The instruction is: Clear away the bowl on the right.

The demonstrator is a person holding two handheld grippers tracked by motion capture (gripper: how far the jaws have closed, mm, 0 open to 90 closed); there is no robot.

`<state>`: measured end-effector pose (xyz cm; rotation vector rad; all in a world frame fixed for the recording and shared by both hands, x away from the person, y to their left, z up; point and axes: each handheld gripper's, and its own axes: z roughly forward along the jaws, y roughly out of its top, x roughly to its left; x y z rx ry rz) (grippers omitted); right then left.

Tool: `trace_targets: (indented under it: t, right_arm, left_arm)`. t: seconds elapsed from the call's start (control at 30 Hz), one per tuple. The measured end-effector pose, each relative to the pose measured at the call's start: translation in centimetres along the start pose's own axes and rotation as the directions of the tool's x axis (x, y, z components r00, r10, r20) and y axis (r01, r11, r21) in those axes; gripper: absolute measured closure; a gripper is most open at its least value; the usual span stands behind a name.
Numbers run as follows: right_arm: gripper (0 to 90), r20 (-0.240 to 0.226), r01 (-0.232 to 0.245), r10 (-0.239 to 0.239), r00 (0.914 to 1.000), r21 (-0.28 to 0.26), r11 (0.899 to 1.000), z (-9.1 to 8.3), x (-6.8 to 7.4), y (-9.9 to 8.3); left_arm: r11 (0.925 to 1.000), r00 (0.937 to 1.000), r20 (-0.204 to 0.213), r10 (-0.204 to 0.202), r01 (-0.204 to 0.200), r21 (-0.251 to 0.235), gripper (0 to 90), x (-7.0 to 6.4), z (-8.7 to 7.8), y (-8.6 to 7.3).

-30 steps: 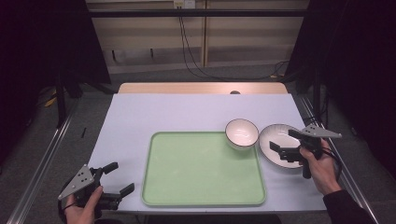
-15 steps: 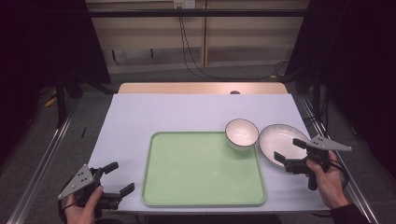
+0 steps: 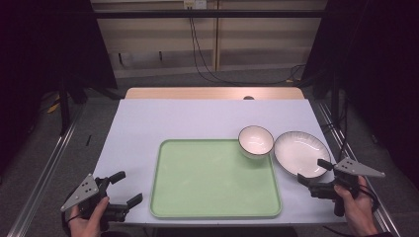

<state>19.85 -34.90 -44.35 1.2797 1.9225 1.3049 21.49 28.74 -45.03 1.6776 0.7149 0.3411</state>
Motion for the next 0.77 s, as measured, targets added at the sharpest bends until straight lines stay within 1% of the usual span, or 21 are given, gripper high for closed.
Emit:
trace_targets:
  t: [0.17, 0.2, 0.23, 0.27, 0.33, 0.37, 0.4, 0.47, 0.57, 0.6, 0.63, 0.67, 0.7, 0.73, 0.77]
  right_arm:
    - [2.8, 0.003, 0.009, -0.009, 1.0000, -0.004, 1.000, -1.2, 0.0, -0.4]
    - [2.7, 0.002, 0.003, -0.003, 1.0000, -0.007, 1.000, -1.4, 0.0, -0.4]
    - [2.7, 0.005, -0.012, 0.012, 0.9999, -0.014, 1.000, -1.6, 0.0, -0.5]
    - [2.7, 0.008, -0.017, 0.017, 0.9998, -0.018, 1.000, -1.8, -0.1, -0.6]
    - [2.9, 0.019, -0.015, 0.016, 0.9997, -0.021, 1.000, -2.2, -0.2, -0.9]
    - [3.0, 0.023, -0.022, 0.023, 0.9995, -0.022, 1.000, -2.4, -0.2, -1.1]
    - [2.8, 0.023, -0.013, 0.013, 0.9997, -0.015, 1.000, -2.5, -0.2, -1.3]
    - [2.9, 0.022, -0.028, 0.028, 0.9994, -0.011, 1.000, -2.7, -0.2, -1.6]
    - [2.7, 0.025, -0.026, 0.026, 0.9993, -0.009, 1.000, -3.2, 0.1, -1.9]
    - [2.7, 0.031, -0.026, 0.027, 0.9991, -0.015, 1.000, -3.4, 0.1, -2.0]
    - [2.5, 0.028, -0.030, 0.031, 0.9991, -0.017, 0.999, -3.5, 0.2, -2.0]
    - [2.4, 0.031, -0.018, 0.019, 0.9993, -0.021, 1.000, -3.6, 0.2, -2.1]
    - [2.3, 0.030, -0.025, 0.025, 0.9992, -0.015, 1.000, -3.7, 0.4, -2.1]
    - [2.2, 0.033, -0.011, 0.011, 0.9994, -0.010, 1.000, -3.6, 0.3, -2.1]
    - [2.3, 0.033, -0.001, 0.002, 0.9994, -0.005, 1.000, -3.5, 0.3, -2.1]
  left_arm:
    - [1.0000, 1.0000, 0.006, -0.005, 0.005, -0.008, 0.7, 0.0, 0.0, 0.0]
    - [0.9999, 1.0000, 0.008, -0.005, 0.005, -0.010, 0.7, -0.1, 0.0, 0.0]
    - [0.9999, 0.9999, 0.012, 0.010, -0.010, 0.001, 0.6, 0.0, -0.1, 0.0]
    - [1.0000, 0.9999, 0.012, 0.000, 0.000, -0.009, 0.6, -0.1, 0.0, 0.0]
    - [0.9999, 0.9999, 0.016, -0.005, 0.006, -0.011, 0.6, -0.2, 0.1, 0.0]
    - [0.9999, 0.9998, 0.017, -0.005, 0.005, -0.011, 0.6, -0.2, 0.1, 0.0]
    - [0.9999, 0.9998, 0.018, -0.004, 0.004, -0.011, 0.6, -0.2, 0.1, 0.0]
    - [0.9999, 0.9999, 0.016, -0.004, 0.004, -0.011, 0.6, -0.1, 0.1, 0.0]
    - [0.9999, 0.9999, 0.014, -0.007, 0.008, -0.013, 0.6, -0.1, 0.1, 0.0]
    - [0.9999, 0.9999, 0.014, -0.005, 0.005, -0.011, 0.6, 0.0, 0.1, 0.0]
    - [0.9999, 0.9999, 0.012, 0.000, 0.000, -0.011, 0.6, 0.0, 0.1, 0.0]
    - [0.9999, 0.9999, 0.012, -0.005, 0.005, -0.014, 0.6, 0.0, 0.1, 0.0]
    - [0.9999, 0.9999, 0.012, -0.003, 0.004, -0.014, 0.6, 0.0, 0.0, 0.0]
    - [0.9999, 0.9998, 0.020, -0.004, 0.004, -0.013, 0.6, 0.1, 0.0, 0.0]
    - [0.9998, 0.9998, 0.015, -0.008, 0.009, -0.018, 0.6, 0.0, 0.0, 0.0]
